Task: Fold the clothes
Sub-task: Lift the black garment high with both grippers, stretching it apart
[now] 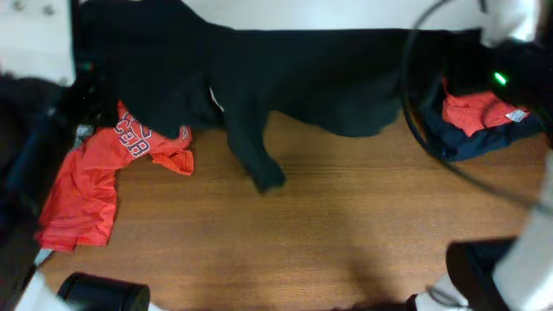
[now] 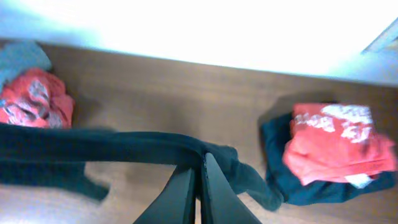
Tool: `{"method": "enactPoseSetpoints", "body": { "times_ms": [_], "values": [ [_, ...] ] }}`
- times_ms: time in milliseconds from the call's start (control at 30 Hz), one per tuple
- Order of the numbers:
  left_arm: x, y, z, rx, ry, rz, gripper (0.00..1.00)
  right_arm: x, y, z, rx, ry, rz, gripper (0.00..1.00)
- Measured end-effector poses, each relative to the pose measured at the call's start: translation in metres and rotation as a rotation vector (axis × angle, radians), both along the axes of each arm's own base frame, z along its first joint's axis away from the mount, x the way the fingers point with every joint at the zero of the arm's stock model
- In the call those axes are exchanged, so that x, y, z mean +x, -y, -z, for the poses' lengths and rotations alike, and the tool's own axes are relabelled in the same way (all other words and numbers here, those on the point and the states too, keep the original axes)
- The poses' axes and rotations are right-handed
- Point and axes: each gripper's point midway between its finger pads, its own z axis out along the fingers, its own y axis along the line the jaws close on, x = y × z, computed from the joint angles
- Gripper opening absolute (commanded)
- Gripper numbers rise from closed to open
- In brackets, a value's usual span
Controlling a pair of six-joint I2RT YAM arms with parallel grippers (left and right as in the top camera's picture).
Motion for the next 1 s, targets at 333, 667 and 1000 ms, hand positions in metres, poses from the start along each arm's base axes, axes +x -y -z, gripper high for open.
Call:
{"method": "enactPoseSetpoints", "body": {
  "times_ms": [333,667,1000],
  "values": [
    [0.019,0.006,0.002,-0.001,-0.005,0.008,0.01,-0.032,0.007,-0.026,-0.01,0.093,0.029,0.04],
    [0.118,0.016,0.04,0.031,-0.071,-0.049,0.01,0.081,0.003,0.06,-0.039,-0.141,0.022,0.04],
    [0.248,-0.003,0.114,0.039,-0.115,-0.139,0.0,0.191,-0.003,0.111,-0.103,-0.089,-0.038,0.04]
  ]
}}
